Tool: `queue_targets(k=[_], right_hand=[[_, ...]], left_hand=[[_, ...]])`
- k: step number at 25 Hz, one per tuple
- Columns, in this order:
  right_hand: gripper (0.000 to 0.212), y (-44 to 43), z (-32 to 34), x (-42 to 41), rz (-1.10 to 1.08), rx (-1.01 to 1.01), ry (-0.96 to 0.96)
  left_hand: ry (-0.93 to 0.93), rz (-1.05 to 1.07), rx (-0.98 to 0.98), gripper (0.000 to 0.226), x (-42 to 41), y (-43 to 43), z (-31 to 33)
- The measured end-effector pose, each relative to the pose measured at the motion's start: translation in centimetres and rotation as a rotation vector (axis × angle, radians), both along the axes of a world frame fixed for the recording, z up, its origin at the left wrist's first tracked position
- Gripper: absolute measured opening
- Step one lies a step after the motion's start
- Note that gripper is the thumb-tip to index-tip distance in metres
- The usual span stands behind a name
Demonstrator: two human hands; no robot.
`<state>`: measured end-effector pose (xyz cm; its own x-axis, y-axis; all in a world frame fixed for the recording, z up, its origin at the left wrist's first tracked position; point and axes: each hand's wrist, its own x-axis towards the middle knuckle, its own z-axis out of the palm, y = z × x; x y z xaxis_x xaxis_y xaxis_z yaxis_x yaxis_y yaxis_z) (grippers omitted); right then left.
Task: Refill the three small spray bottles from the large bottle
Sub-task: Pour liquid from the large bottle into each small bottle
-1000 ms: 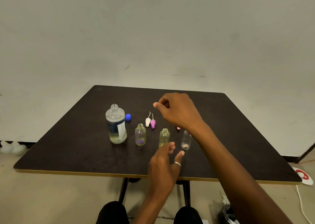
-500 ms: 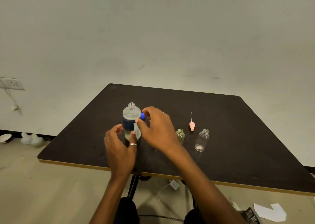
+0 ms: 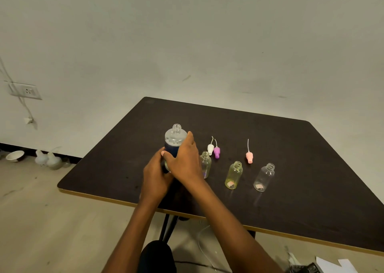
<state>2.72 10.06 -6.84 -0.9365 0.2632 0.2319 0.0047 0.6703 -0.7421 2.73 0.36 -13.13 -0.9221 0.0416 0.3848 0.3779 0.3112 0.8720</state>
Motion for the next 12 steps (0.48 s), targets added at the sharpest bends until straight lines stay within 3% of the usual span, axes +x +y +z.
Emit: queue_targets(k=[5,12], right_hand=[[0.068,-0.2,-0.4,-0.8,-0.062,-0.011,0.059],[0.068,0.8,3.3,0.8,-0.003,-0.016,0.14]], left_hand=[[0.021,0.013,0.007,0.047,-0.1,0.0,-0.1],[0.06,0.05,0.09,0.059,0.9,0.2,2.0]])
